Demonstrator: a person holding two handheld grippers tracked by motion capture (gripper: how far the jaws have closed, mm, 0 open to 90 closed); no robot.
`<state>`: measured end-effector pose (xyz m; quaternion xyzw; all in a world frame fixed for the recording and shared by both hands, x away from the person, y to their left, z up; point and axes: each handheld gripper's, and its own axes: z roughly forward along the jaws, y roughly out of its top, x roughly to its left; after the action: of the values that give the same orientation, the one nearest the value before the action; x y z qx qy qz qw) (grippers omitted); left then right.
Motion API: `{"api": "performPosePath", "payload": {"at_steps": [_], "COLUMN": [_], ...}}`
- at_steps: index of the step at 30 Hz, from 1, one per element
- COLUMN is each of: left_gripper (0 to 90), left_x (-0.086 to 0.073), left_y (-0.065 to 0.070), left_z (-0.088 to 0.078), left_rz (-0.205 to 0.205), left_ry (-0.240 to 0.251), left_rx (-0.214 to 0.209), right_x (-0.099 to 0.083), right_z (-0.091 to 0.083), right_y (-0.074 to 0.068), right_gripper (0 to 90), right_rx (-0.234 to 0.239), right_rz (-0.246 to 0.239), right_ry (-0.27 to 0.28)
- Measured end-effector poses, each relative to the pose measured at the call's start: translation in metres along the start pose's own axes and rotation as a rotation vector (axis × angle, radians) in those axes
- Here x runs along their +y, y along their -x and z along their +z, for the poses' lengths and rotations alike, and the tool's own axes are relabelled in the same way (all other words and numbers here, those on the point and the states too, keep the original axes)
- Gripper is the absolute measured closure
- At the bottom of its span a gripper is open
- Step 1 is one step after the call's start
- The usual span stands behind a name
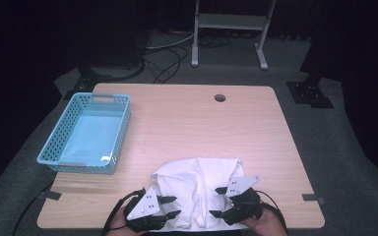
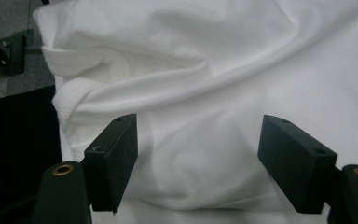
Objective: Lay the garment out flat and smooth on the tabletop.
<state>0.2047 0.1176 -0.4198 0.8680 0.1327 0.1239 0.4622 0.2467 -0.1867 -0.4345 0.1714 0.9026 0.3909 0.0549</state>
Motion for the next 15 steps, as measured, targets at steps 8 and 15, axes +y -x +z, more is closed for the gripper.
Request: {"api": "performPosePath", "payload": {"at_steps": [8,15], "left_gripper": [61.2,60.9], "left_x": [-0.008,-0.016], "left_y": [-0.006,-0.011], "left_z": [0.005,0.004], "left_rz": [-0.012,-0.029], "left_ry": [-0.128,-0.176], "left_rx": [0.034,0.054], "right_x": [-0.007,-0.010], "right_z": [-0.001,-0.008], "right_y": [0.008,0.013], "right_gripper": [27.8,27.9], "right_rx": [0.026,0.055], "right_rz": [0.019,0.024], "right_ry": [-0.013,-0.032]}}
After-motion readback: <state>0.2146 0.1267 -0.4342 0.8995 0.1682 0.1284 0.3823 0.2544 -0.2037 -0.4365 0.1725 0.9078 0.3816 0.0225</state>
